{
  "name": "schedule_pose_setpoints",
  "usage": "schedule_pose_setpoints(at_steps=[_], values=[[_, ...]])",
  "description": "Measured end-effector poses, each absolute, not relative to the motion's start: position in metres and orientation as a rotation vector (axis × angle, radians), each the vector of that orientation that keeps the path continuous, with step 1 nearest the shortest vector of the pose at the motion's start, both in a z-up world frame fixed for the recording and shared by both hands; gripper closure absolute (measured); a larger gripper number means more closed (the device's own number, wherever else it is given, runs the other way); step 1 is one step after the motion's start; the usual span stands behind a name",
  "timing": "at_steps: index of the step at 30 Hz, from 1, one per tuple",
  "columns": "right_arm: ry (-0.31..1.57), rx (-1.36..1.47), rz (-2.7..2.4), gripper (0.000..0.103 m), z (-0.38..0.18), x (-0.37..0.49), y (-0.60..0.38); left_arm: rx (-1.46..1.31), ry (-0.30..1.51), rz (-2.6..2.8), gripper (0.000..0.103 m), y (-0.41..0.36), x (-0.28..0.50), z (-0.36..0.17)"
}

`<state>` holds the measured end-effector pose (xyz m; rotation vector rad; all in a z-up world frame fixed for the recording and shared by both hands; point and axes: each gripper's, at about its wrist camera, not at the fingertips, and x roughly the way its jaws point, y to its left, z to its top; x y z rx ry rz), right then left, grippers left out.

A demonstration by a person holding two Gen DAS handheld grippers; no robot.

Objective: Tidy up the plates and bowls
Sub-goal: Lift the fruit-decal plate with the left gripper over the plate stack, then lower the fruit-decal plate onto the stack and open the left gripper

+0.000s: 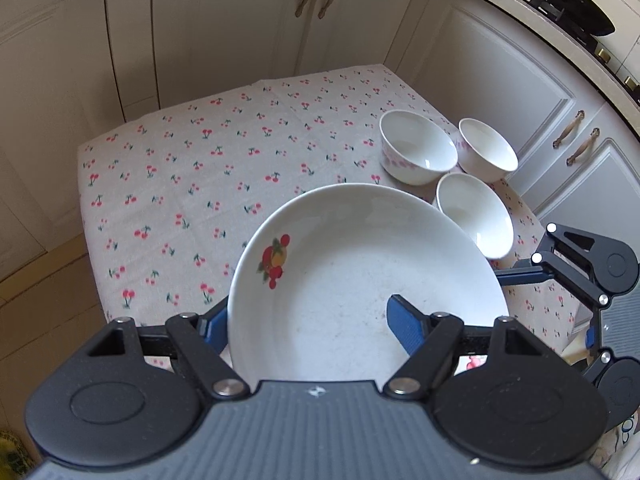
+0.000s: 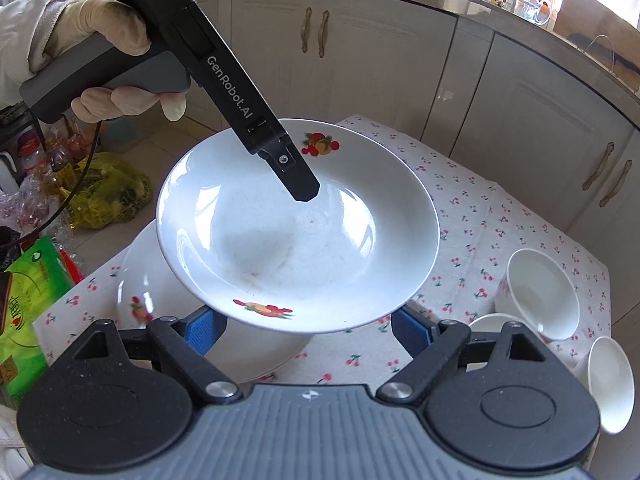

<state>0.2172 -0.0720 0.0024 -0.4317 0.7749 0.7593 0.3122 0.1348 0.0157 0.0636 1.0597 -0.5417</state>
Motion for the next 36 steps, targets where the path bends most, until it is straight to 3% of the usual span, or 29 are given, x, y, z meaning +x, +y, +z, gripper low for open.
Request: schedule_pose_setpoints(at_steps=[21, 36], values=[[0.836, -0.330, 0.780, 0.011, -0.032, 0.190, -0.074, 0.023, 1.100, -0.548, 0.025, 0.140, 0.271, -0.022], [0.802, -0.455, 0.806, 0.011, -0.042, 0.179, -0.055, 0.023, 1.145, -0.529, 0.025, 0.154, 0.269, -0.042]])
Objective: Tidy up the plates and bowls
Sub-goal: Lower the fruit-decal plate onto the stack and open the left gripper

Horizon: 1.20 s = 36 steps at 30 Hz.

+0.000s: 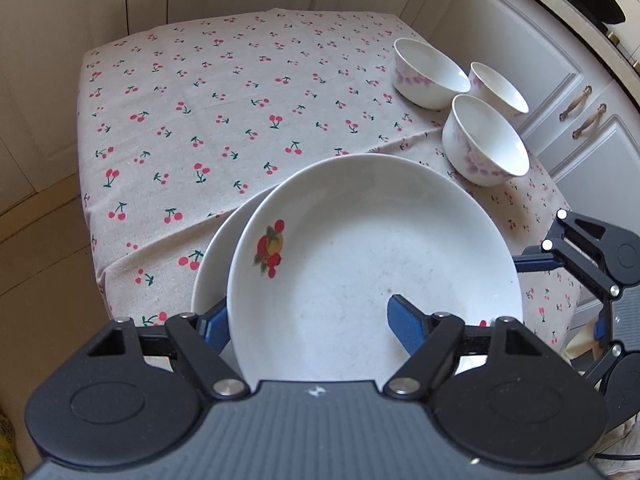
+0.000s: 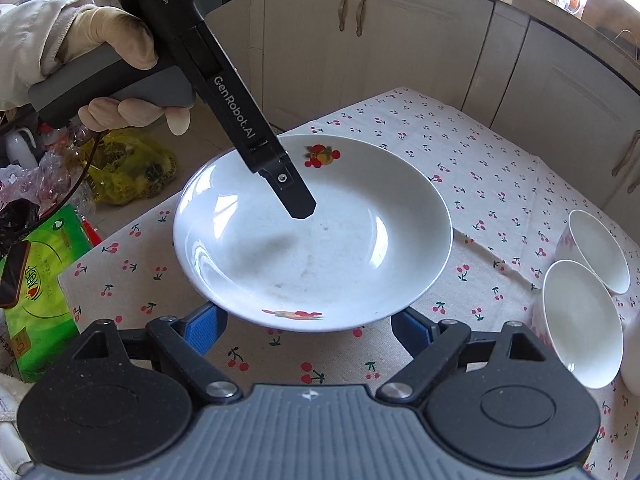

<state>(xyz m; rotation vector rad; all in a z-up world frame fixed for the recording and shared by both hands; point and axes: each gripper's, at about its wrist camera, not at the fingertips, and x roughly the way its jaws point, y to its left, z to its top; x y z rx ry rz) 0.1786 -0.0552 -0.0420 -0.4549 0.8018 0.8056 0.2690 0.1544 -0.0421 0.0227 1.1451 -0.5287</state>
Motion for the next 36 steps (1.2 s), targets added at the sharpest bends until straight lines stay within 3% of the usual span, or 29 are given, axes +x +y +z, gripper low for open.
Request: schedule_pose_setpoints(at_steps=[9, 36], values=[[0.799, -0.461, 0.800, 0.011, -0.041, 0.176, -0.056, 0.153, 1.181, -0.495, 0.024, 0.138, 0.266, -0.039], [0.771, -0.456, 0.816, 0.008, -0.035, 0.167, -0.061, 0.128, 1.211, -0.440, 0.022, 0.144, 0.253, -0.032]])
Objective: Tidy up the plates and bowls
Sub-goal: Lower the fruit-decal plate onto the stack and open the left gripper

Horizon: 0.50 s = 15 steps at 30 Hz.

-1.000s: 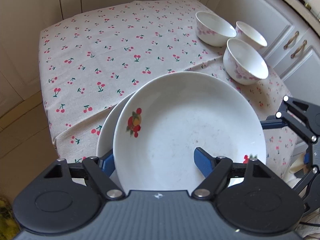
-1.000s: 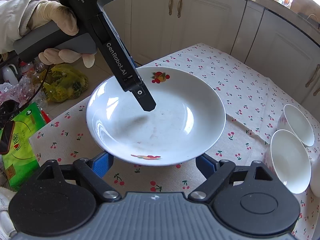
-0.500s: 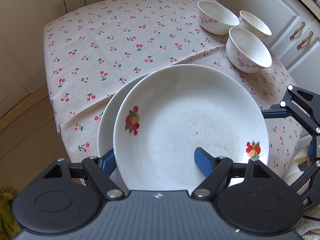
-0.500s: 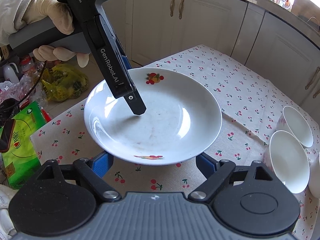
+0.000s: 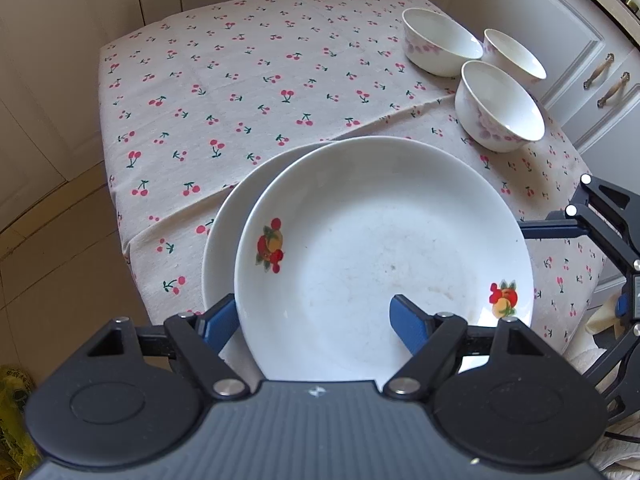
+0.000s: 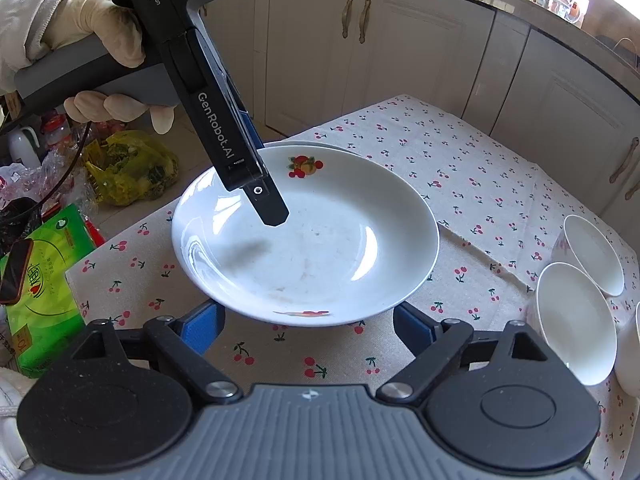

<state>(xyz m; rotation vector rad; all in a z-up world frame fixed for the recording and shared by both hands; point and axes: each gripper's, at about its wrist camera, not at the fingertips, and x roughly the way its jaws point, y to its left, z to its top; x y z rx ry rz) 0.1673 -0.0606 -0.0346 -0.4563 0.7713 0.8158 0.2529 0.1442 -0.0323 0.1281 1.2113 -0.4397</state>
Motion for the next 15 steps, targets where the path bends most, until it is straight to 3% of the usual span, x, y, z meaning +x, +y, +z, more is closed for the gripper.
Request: schedule_pose_setpoints(at_steps=[15], values=[[0.733, -0.429, 0.800, 0.004, -0.021, 0.159, -0.073, 0.086, 1.133, -0.450, 0.016, 0.151, 0.247, -0.013]])
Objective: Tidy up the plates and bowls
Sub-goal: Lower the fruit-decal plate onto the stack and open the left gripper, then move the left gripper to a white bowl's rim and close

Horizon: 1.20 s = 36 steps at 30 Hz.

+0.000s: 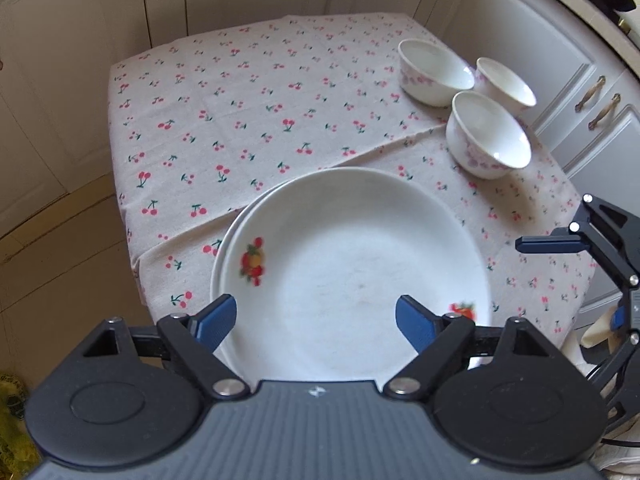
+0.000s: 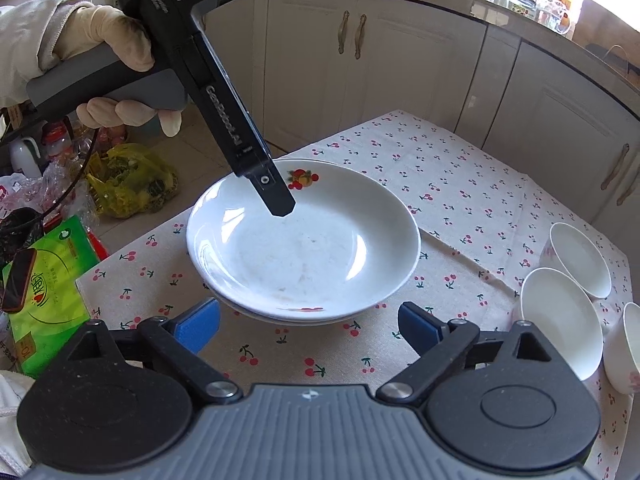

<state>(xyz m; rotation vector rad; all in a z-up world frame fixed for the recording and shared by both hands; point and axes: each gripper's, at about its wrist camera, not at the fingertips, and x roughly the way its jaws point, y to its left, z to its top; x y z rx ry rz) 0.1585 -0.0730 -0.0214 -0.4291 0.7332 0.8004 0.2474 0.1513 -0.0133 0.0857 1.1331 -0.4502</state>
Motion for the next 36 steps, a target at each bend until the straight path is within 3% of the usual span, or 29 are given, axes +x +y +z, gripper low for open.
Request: schedule_pose_setpoints(at_steps=[15, 25, 36], values=[[0.681, -0.304, 0.562, 0.000, -0.017, 0.162, -0.127, 0.168, 0.759, -0.488, 0.012, 0.101, 0.179, 0.002], [0.547, -0.330, 0.304, 0.000, -0.033, 0.173, -0.170, 0.175, 0.730, -0.539, 0.012, 0.046, 0.184, -0.001], [0.590, -0.285, 0.284, 0.000, -0.058, 0.210, -0.186, 0.217, 0.770, -0.597, 0.012, -0.014, 0.258, -0.008]])
